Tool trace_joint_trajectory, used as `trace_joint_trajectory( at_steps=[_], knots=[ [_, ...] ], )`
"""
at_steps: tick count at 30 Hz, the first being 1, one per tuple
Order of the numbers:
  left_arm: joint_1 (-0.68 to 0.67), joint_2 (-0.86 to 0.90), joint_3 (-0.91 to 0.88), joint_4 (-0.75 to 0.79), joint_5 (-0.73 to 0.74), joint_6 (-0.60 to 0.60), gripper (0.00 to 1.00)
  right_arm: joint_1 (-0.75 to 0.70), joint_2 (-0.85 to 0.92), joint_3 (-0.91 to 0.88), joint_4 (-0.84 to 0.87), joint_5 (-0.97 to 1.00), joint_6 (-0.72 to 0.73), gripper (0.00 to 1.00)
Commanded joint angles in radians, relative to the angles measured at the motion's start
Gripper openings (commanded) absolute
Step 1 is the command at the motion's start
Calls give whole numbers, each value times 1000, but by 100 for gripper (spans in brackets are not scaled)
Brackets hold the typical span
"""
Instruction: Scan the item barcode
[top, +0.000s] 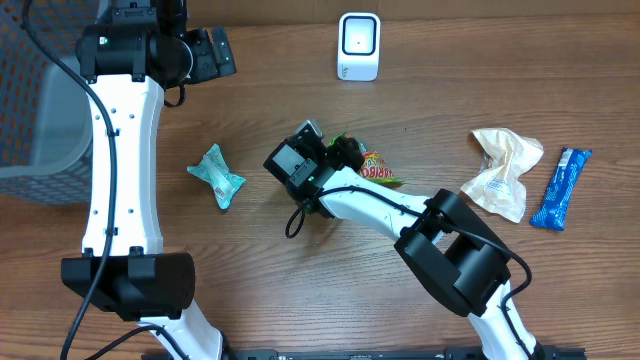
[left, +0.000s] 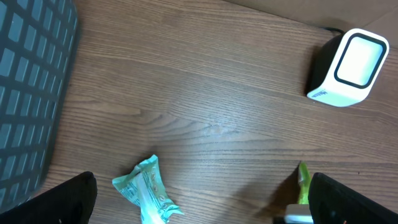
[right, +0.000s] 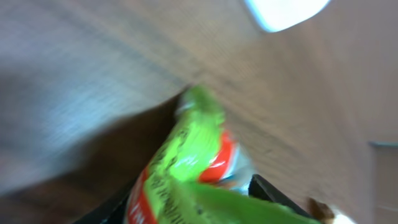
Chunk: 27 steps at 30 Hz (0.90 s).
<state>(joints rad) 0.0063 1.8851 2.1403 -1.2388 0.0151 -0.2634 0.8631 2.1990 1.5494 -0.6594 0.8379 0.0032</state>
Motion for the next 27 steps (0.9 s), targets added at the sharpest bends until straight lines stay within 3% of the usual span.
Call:
trace_joint_trajectory(
  at_steps=[1, 4, 8, 13, 19, 27],
  knots=[
    [-6, 11, 22, 1, 8, -14, 100, 13, -16, 11, -32, -169, 39, 52],
    [-6, 11, 22, 2, 8, -14, 100, 10, -26, 63, -121, -285, 164, 52],
    [-6, 11, 22, 1, 8, -14, 100, -51, -87, 234, -229, -621, 165, 61],
    [-6, 11, 22, 2, 8, -14, 100, -197, -118, 437, -434, -818, 148, 66],
    [-6, 11, 22, 1, 8, -14, 100, -325, -114, 370, -518, -974, 94, 65],
    [-6, 11, 22, 1, 7, -14, 100, -305, -114, 150, -452, -1095, 94, 67]
  ],
)
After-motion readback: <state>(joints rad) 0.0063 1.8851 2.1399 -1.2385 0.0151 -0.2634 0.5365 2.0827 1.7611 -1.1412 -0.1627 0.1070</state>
